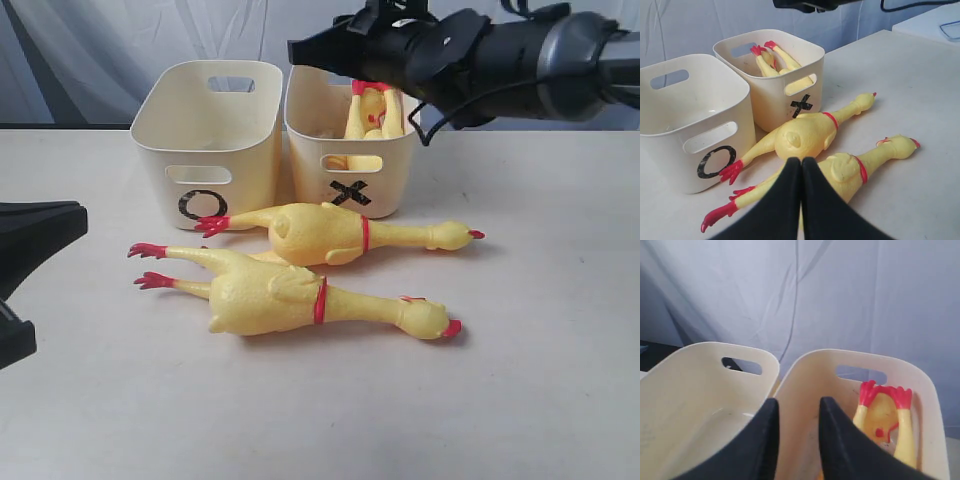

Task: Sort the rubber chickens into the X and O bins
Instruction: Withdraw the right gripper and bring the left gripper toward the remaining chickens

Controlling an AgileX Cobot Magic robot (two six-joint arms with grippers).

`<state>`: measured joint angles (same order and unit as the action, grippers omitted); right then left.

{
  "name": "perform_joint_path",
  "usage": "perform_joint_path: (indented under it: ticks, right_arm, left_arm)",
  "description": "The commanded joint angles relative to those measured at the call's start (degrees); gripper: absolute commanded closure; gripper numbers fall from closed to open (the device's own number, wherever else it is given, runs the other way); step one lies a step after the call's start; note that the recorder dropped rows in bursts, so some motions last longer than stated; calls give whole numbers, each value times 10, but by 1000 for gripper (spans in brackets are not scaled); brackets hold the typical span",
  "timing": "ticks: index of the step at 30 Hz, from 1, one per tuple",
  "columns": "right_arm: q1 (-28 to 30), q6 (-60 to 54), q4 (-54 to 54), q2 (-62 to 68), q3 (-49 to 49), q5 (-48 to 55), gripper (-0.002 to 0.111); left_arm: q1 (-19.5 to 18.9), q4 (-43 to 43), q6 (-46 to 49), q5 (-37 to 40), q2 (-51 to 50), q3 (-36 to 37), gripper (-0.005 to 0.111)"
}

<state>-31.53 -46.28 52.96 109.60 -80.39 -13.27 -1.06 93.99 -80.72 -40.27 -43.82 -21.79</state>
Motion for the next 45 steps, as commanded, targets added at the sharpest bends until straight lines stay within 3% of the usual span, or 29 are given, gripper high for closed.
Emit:
perform_joint_path:
  ticks: [1,3,18,27,35,45]
  right_arm:
    - [1,-13,16,-52,34,22,103]
    - [1,-13,31,-72,62,10,109]
    - [1,-15,11,-334,314,-53,109]
    - [-3,-15,11,-474,379,57,109]
    - [-98,-15,-99,-572,468,13,109]
    - [-185,-15,-104,-580,550,-125,109]
  left_arm:
    - [0,11,-1,2,-2,-3,106]
    - [0,18,-1,9,-2,-3,106]
    - [0,20,-1,8,-2,-3,106]
    - [0,20,3,7,-2,-3,106]
    - [0,20,3,7,-2,-3,106]
    - [0,19,25,9,-2,-3,106]
